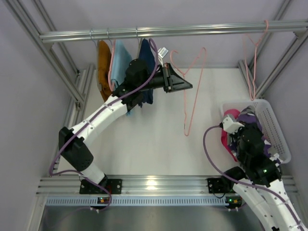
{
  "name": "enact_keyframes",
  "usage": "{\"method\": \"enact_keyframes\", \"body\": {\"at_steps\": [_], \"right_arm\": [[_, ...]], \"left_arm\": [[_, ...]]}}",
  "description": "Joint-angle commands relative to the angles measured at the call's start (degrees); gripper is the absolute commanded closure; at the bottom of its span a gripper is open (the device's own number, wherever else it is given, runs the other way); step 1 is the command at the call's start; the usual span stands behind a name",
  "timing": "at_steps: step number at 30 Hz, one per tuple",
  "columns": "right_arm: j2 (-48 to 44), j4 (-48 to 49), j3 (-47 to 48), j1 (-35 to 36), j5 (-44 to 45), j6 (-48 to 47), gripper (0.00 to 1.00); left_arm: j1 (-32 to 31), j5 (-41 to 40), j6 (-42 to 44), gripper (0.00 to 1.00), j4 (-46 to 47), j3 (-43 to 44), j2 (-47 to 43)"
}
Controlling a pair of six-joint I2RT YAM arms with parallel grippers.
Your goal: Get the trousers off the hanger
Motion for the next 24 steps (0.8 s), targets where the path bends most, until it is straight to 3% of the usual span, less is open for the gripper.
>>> {"method": "enact_keyframes", "body": {"at_steps": [1,2,3,5,6,9,12,14,17,19,24], "right_arm": [[0.7,12.1,-2.6,0.1,-3.4,2.2,0.97],[1.4,11.8,-3.5,0.1,-3.9,3.4,0.90],[2.1,8.8,-3.4,0.1,-4.6,4.4,0.70],[2.7,5.3,-1.6,0.1,-6.8,8.6,0.49],[2.4,3.1,-0.3,0.1,-7.8,9.9,0.29],[0.0,-4.9,8.5,0.2,-12.4,15.3,0.09],[-0.5,-12.5,21.9,0.1,-21.1,21.3,0.04],[1.6,-18.1,32.8,0.1,-25.1,26.2,0.04],[4.1,-18.8,42.2,0.0,-31.9,32.5,0.08],[6.4,-18.2,44.6,-1.2,-39.3,37.7,0.19],[10.2,-8.5,41.5,-1.2,-59.7,53.4,0.30]], "left_arm": [[0.1,0.7,-0.2,1.00,3.6,3.5,-2.0],[0.1,0.5,0.2,1.00,3.3,3.6,-2.2],[0.1,0.5,1.2,1.00,2.8,3.6,-2.4],[0.1,0.3,2.4,1.00,1.4,3.4,-3.3],[0.1,0.2,3.2,1.00,1.1,3.4,-3.5],[0.1,0.0,3.9,1.00,0.4,2.6,-4.2],[0.1,-0.2,4.5,1.00,-0.3,2.0,-4.2],[0.1,-0.2,5.0,1.00,-0.8,1.8,-4.0],[0.1,-1.7,6.6,1.00,-2.4,2.0,-3.8],[0.0,-4.1,7.4,1.00,-4.0,2.2,-3.5],[-0.5,-10.9,8.3,1.00,-10.5,4.0,-2.6]]}}
